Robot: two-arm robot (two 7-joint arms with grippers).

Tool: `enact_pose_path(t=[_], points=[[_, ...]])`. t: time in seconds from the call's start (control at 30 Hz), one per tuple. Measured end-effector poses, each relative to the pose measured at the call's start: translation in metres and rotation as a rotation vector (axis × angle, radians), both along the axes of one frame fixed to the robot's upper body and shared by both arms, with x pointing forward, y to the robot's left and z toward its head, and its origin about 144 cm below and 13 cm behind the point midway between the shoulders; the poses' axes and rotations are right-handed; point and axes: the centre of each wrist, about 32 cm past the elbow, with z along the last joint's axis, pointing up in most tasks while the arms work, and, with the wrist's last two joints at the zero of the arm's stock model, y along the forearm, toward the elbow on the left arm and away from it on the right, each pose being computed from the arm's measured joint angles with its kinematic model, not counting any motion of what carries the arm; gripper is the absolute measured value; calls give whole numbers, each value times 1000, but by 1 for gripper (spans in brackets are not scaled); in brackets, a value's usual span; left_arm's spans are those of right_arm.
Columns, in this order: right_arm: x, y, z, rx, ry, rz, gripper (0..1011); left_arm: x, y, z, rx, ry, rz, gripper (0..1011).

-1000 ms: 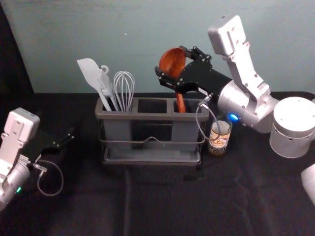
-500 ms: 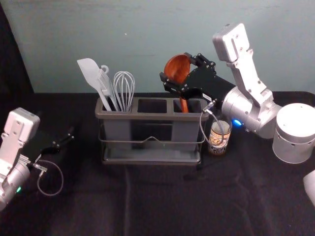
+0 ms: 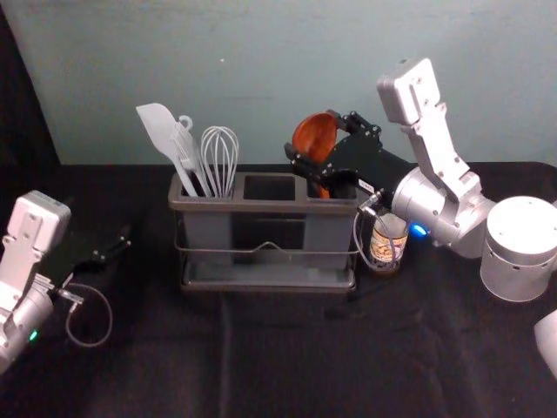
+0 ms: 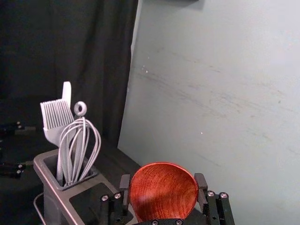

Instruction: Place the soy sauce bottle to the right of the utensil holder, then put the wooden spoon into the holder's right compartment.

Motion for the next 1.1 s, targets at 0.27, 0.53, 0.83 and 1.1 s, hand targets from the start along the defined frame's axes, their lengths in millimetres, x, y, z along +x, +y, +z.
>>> enact_pose_path(t=[0.27,0.53,0.83,1.1], points=[[0,0,-2,-1,7,5,840,0,0,0,0,0,0,1011],[0,1,-1,0,5,6,863,0,0,0,0,0,0,1011],[0,1,-1,0,4,6,1002,0,0,0,0,0,0,1011],[-6,-1,8,-13,6,3,1003,0,0,0,0,0,0,1011]])
